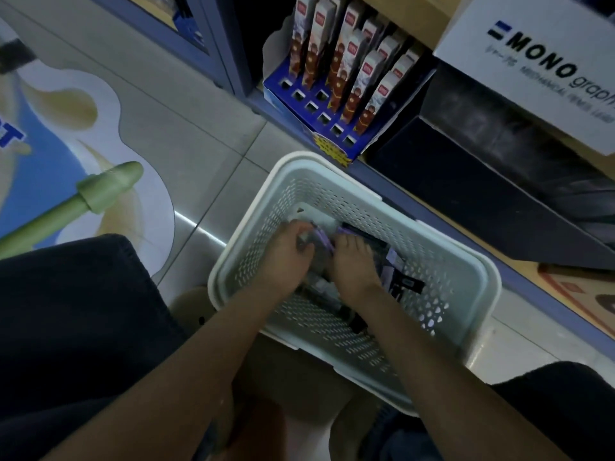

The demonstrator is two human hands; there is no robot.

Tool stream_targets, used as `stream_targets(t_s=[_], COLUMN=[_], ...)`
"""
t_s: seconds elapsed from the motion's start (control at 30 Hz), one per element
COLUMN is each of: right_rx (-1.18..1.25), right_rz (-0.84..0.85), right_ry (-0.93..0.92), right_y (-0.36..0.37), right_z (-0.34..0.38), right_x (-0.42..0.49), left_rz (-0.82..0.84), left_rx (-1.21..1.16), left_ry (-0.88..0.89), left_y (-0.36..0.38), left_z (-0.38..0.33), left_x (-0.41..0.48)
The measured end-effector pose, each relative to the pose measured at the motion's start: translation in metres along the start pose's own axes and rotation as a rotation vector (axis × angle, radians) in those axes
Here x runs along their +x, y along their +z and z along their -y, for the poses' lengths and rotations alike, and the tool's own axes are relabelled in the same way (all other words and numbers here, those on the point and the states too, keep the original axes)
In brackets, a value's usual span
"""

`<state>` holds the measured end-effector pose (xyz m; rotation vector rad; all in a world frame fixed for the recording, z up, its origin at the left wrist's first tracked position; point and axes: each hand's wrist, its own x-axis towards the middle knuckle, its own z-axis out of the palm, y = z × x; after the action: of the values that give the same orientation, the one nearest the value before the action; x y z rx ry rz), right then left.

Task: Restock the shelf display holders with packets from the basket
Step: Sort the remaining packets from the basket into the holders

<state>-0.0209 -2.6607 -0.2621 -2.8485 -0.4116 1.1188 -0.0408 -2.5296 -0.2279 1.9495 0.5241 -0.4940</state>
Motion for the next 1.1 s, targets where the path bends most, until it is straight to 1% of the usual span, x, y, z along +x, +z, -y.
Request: stream_targets(t_s=[0.03,0.13,0.17,0.2,0.23,0.27,0.33,0.37,0.4,0.43,0.47,0.57,0.7,0.73,0.77,0.87,0.93,0.97,1.0,1.07,1.1], right_rx=[0.022,0.126,0.168,0.22,0.278,0.337,0.431,0.463,0.489,0.516,0.549,0.646,0.715,0.712,0.7,0.688,0.697,0.74,0.832,1.033,1.015], right_rz=[-0.032,-0.098,-0.103,-0.108,-0.114,-0.115,-0.105,-0.101,-0.1,-0.106,-0.117,-0.143,-0.209,-0.228,-0.247,-0.336,-0.391,-0.395,-0.393,-0.391,-0.422], right_ry=[0.006,0.008,0.013,0.028,0.042,0.054,0.054,0.046,0.039,0.035,0.035,0.063,0.088,0.085,0.078,0.052,0.031,0.022,0.018,-0.019,-0.066], right_y=[-0.003,-0.01,-0.012,-0.013,-0.013,-0.012,-0.008,-0.005,-0.001,0.001,0.004,0.008,0.004,0.001,-0.002,-0.008,-0.01,-0.012,-0.015,-0.022,-0.025], right_z=[-0.004,-0.017,-0.021,-0.026,-0.029,-0.032,-0.035,-0.035,-0.036,-0.037,-0.037,-0.037,-0.036,-0.036,-0.035,-0.029,-0.021,-0.016,-0.01,0.001,0.006], right_x=[-0.006,-0.023,-0.027,-0.029,-0.031,-0.032,-0.033,-0.034,-0.035,-0.036,-0.036,-0.037,-0.039,-0.04,-0.041,-0.044,-0.045,-0.046,-0.047,-0.05,-0.052], left_rz=[0.022,0.15,0.163,0.153,0.098,0.088,0.189,0.239,0.287,0.296,0.283,0.211,0.166,0.141,0.125,0.126,0.081,0.058,0.05,0.066,0.073], left_rx=[0.014,0.221,0.226,0.238,0.284,0.312,0.401,0.418,0.526,0.594,0.621,0.589,0.586,0.539,0.442,0.027,-0.218,-0.349,-0.449,-0.547,-0.564], left_ry=[-0.037,-0.055,-0.081,-0.076,-0.058,-0.088,-0.031,-0.054,-0.031,-0.02,0.013,-0.012,-0.031,-0.033,-0.064,-0.118,-0.171,-0.204,-0.221,-0.181,-0.154], left_y=[0.003,0.004,0.004,0.005,0.007,0.013,0.019,0.018,0.018,0.015,0.015,0.016,0.02,0.022,0.025,0.03,0.031,0.029,0.026,0.021,0.018], left_z=[0.006,0.009,0.008,0.008,0.012,0.021,0.032,0.029,0.029,0.025,0.027,0.025,0.021,0.022,0.022,0.006,-0.016,-0.025,-0.035,-0.046,-0.05], left_x=[0.009,0.028,0.034,0.038,0.042,0.049,0.052,0.051,0.05,0.047,0.048,0.051,0.046,0.045,0.044,0.036,0.022,0.016,0.009,-0.003,-0.009])
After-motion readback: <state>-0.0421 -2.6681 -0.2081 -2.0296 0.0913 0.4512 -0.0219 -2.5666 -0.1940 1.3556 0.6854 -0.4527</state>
